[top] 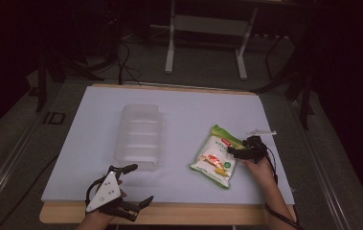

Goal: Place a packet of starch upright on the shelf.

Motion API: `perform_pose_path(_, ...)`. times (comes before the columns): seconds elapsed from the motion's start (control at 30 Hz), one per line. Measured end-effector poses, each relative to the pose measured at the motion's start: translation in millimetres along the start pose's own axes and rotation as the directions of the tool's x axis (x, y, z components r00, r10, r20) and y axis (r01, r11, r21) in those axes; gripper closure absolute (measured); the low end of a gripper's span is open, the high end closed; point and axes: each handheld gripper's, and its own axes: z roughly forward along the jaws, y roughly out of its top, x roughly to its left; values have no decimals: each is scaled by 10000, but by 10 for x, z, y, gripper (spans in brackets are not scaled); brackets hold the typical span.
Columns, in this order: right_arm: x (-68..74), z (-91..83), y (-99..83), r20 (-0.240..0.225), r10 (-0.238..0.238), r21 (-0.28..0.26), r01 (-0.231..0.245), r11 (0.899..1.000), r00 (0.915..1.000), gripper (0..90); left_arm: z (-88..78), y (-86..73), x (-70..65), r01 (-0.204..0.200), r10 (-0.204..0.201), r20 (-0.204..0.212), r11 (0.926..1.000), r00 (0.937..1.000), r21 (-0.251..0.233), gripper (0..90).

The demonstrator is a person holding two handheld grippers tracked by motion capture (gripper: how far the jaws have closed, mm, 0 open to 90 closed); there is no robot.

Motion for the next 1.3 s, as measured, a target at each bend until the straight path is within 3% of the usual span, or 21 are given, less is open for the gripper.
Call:
perform_pose_path(0.03,-2,1,-8,-293,-38,-27,37,10000,9996,205,0,0,0,0,0,0,10000,10000,0,0)
perform_pose_path(0.07,-2,1,-8,-293,-38,-27,37,10000,9996,234,7,30,-25,13,-13,114,10000,9999,24,0)
perform_pose_path(0.1,27,1,-5,-426,-178,-35,176,9998,9989,351,0,35,-20,106,-104,96,9998,9999,-178,0)
perform_pose_path(0.13,51,2,8,-343,-380,29,381,9993,9987,386,-2,40,-3,386,-384,71,9988,9992,-288,0)
perform_pose_path(0.23,75,12,45,-89,-565,134,566,9983,9984,520,-3,46,18,549,-548,32,9977,9985,-384,0)
perform_pose_path(0.27,82,16,52,15,-587,181,586,9981,9983,563,-3,50,16,428,-427,50,9988,9991,-224,0)
perform_pose_path(0.3,93,16,61,161,-706,235,702,9973,9974,673,-2,45,9,382,-382,47,9991,9993,-184,0)
perform_pose_path(0.33,110,26,61,537,-816,281,801,9964,9952,728,-3,37,8,499,-499,-2,9984,9988,-256,0)
perform_pose_path(0.4,128,36,69,677,-964,325,944,9950,9930,789,15,33,-38,-93,93,-5,9999,10000,46,0)
perform_pose_path(0.43,149,38,66,818,-1273,336,1249,9916,9885,821,23,20,-60,-224,224,-76,9997,9997,32,0)
perform_pose_path(0.53,220,49,62,1247,-1917,386,1883,9814,9735,846,64,-25,-45,356,-364,432,9992,9984,176,0)
perform_pose_path(0.6,205,39,67,1148,-1629,334,1600,9865,9799,866,72,-53,-15,806,-807,509,9967,9954,39,0)
perform_pose_path(0.63,202,31,63,1142,-1694,270,1674,9855,9789,870,74,-65,5,1118,-1114,648,9937,9917,-18,0)
perform_pose_path(0.7,222,13,63,1283,-1771,110,1772,9841,9758,882,80,-92,19,914,-916,329,9958,9953,52,0)
perform_pose_path(0.83,194,-41,87,1021,-1419,-404,1466,9884,9846,885,74,-96,0,503,-505,95,9985,9987,197,0)
perform_pose_path(0.97,205,-98,116,925,-1609,-597,1668,9842,9826,886,96,-102,5,663,-670,192,9973,9976,314,0)
perform_pose_path(1.07,227,-185,144,727,-1640,-1069,1712,9794,9838,886,93,-98,15,850,-857,300,9961,9959,247,0)
perform_pose_path(1.3,364,-384,278,580,-2018,-1657,2088,9638,9777,887,86,-71,9,739,-744,248,9971,9969,192,0)
